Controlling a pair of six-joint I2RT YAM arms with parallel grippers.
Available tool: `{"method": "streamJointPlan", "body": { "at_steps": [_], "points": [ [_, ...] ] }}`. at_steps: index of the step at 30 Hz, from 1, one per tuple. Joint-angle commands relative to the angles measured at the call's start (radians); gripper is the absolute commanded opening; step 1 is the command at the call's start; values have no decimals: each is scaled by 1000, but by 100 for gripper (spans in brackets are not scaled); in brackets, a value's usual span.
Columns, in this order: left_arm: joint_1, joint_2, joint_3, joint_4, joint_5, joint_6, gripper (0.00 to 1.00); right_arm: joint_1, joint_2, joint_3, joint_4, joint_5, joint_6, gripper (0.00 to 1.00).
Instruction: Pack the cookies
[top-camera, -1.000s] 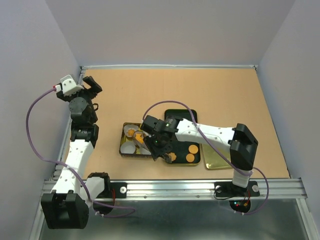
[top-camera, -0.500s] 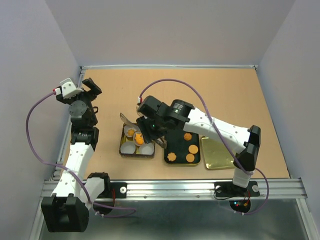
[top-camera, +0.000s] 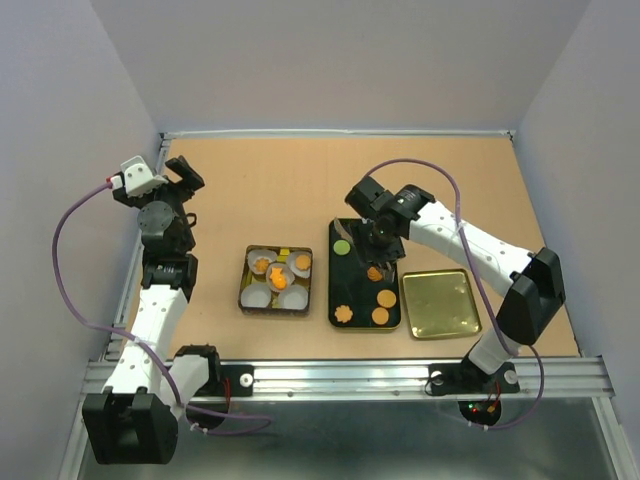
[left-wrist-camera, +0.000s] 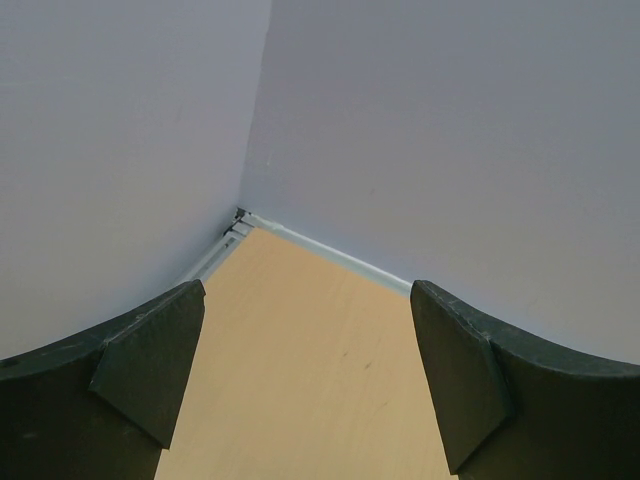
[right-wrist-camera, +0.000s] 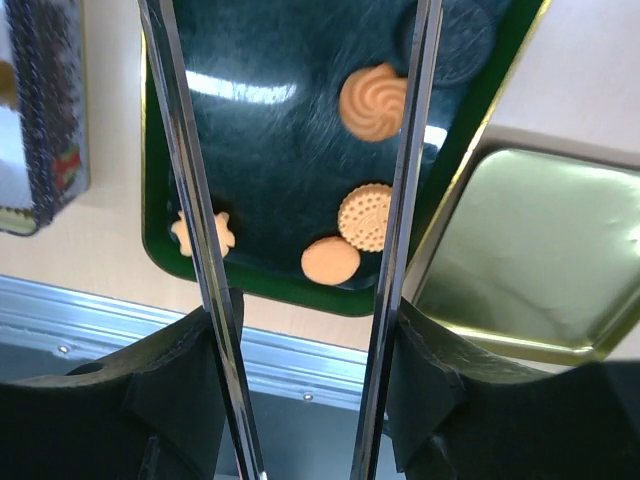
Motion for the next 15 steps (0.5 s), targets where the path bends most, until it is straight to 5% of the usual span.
{"method": "streamJointPlan", "body": {
  "at_steps": [1, 15],
  "points": [
    [-3, -7, 4, 54, 14, 12, 95, 18, -28, -65, 53, -43, -18, 59],
    [-3, 3, 10, 46, 15, 13, 95, 18, 24, -180, 141, -86, -26, 59]
  ]
}}
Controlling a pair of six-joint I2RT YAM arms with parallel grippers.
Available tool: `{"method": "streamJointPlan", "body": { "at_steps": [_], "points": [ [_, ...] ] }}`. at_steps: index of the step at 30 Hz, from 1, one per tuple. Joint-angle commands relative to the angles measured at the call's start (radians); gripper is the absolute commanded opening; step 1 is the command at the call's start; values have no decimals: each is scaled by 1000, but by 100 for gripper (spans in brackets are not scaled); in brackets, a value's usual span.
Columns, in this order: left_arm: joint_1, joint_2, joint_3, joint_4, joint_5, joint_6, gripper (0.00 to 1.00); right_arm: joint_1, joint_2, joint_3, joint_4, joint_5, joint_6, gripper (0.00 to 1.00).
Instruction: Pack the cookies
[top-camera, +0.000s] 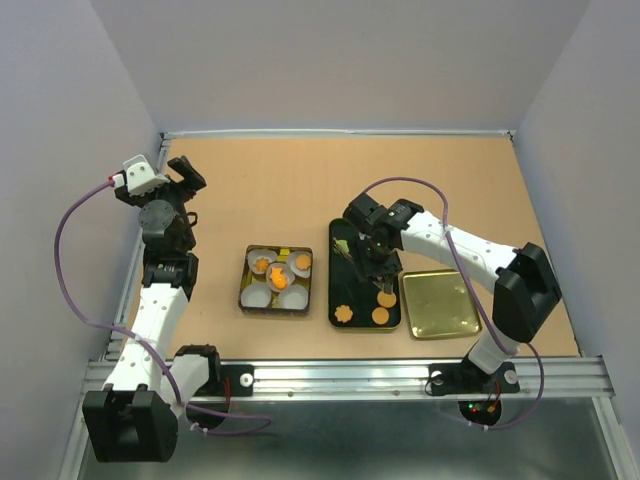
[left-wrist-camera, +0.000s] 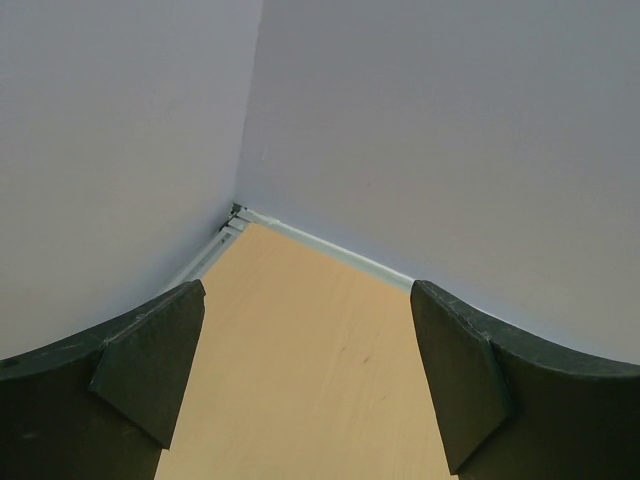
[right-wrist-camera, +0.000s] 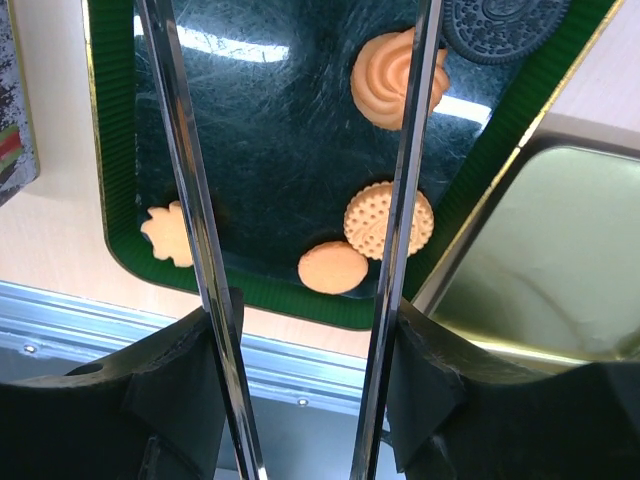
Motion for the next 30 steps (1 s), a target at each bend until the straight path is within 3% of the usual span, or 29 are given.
{"method": "streamJointPlan", "body": {
  "at_steps": [1, 18, 30],
  "points": [
    [-3, -7, 12, 47, -2, 15, 95, 2, 12, -20, 51, -24, -17, 59],
    [-3, -1, 12, 44, 5, 10, 95, 2, 38, -20, 76, -65, -32, 59],
    [-3, -1, 13, 44, 5, 7, 95, 4, 59, -19, 74, -97, -44, 48]
  ]
}}
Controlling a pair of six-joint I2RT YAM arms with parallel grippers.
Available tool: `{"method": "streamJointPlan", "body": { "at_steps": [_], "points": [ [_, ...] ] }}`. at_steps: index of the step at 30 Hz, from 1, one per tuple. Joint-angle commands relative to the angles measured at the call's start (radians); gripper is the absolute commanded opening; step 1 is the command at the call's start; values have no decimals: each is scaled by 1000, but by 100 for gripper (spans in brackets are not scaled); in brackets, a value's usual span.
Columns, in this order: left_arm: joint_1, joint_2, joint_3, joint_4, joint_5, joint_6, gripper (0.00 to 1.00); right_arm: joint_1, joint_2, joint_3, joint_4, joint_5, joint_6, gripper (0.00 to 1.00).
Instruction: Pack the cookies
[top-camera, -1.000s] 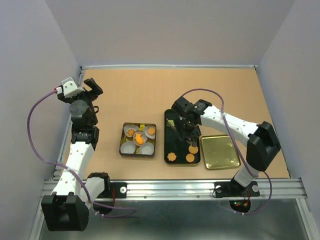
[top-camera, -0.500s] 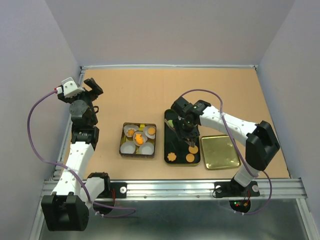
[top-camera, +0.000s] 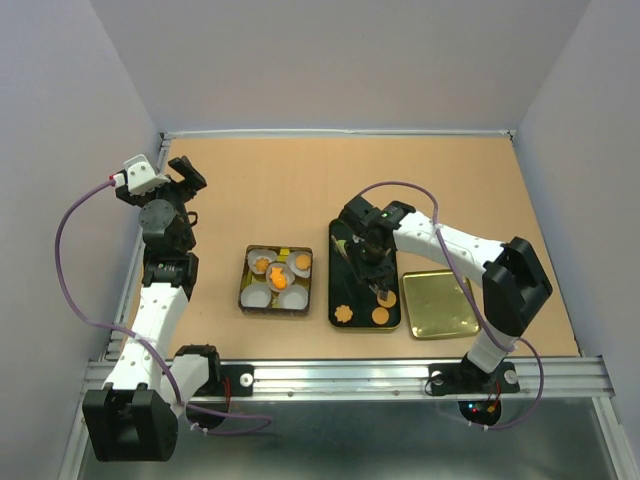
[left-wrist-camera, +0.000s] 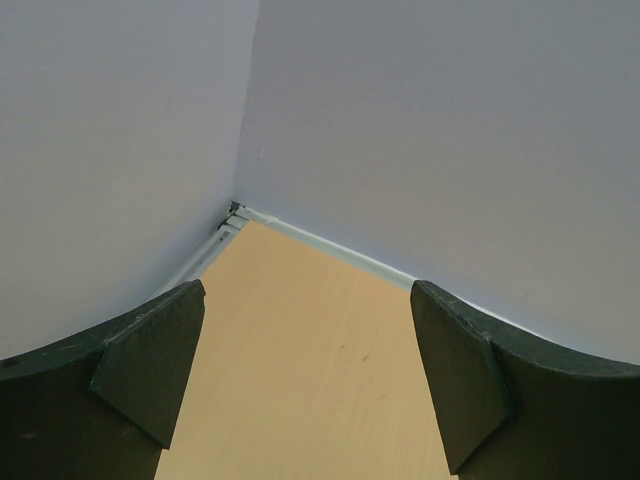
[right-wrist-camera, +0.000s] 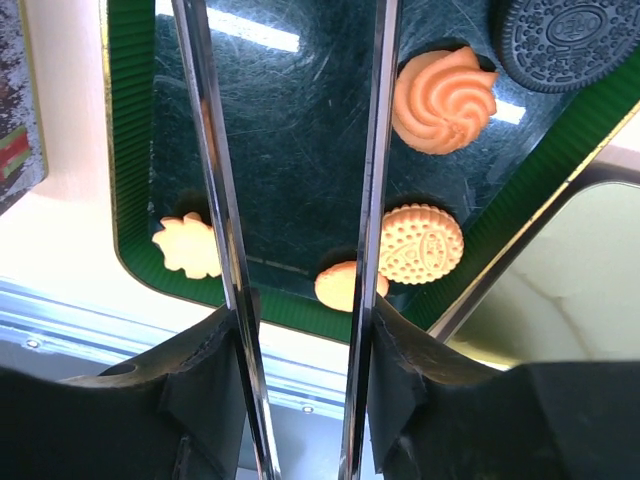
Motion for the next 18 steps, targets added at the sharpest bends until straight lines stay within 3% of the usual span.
{"method": "streamJointPlan", "body": {
  "at_steps": [1, 18],
  "points": [
    [-3, -4, 13, 46, -3, 7, 95, 4, -1, -3, 23, -37, -15, 48],
    [-3, -9, 16, 38, -6, 9, 95, 4, -23, 23, -17, 24, 0, 42]
  ]
}}
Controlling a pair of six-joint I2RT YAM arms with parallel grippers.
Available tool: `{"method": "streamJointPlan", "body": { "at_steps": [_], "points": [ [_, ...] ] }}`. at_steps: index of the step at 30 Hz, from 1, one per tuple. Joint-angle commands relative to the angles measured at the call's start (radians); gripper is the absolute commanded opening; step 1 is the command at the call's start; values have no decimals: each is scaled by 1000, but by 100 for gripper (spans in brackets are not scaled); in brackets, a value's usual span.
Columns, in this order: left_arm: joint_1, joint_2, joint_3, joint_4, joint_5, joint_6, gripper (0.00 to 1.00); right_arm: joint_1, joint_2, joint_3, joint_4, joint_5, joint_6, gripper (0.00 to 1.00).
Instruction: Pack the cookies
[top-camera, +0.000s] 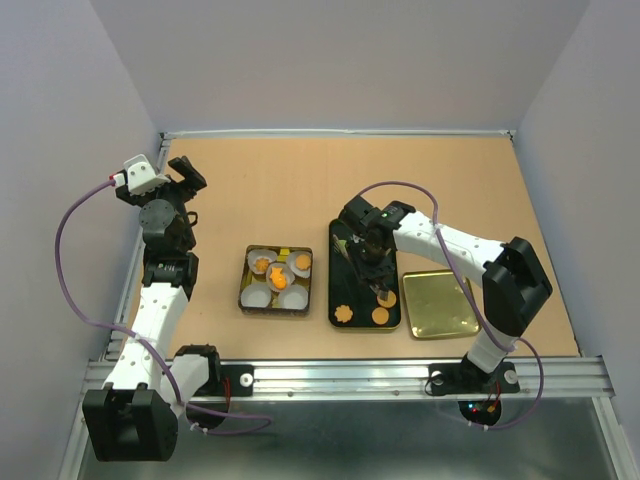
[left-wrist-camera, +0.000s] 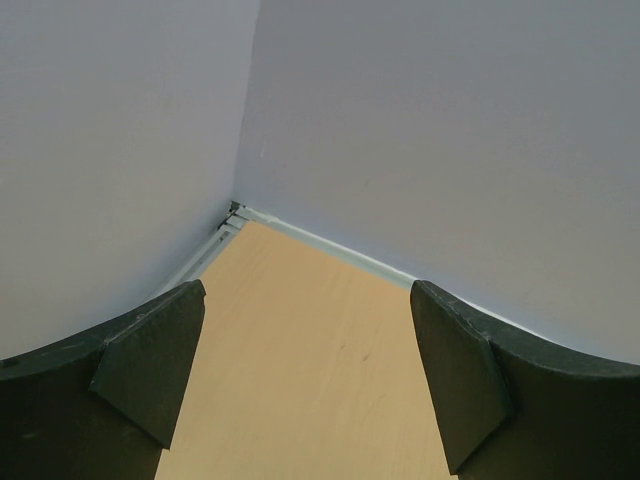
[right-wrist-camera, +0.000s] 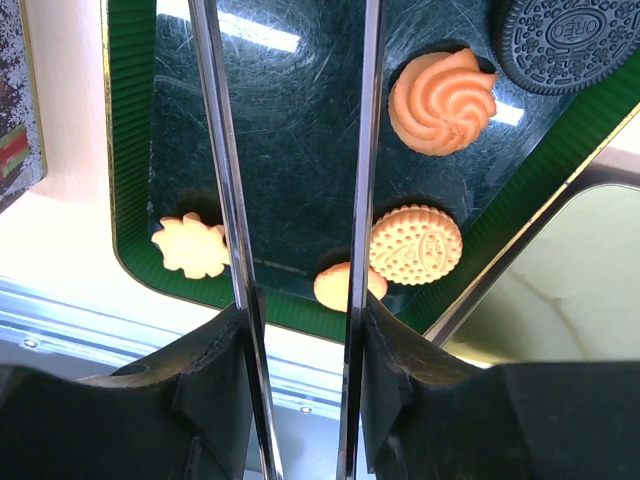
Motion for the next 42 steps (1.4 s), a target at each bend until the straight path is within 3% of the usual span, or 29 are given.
{"method": "streamJointPlan", "body": {
  "at_steps": [1, 11, 17, 25, 33, 42],
  "points": [
    [-3, -11, 16, 37, -6, 7, 95, 4, -26, 35, -26, 62, 7, 42],
    [-3, -11, 15, 35, -3, 6, 95, 4, -64, 207, -165, 137, 25, 42],
    [-3, -10, 15, 35, -4, 7, 95, 17, -84, 317, -195, 73, 41, 41],
    [-3, -8, 15, 34, -4, 7, 95, 187, -49, 413, -120, -76, 86, 41],
    [-3, -6, 12, 34, -10, 9, 95, 364, 51, 465, -60, -125, 126, 41],
    [-3, -9, 13, 34, -12, 9, 95, 468, 135, 466, -28, -164, 117, 41]
  ]
}}
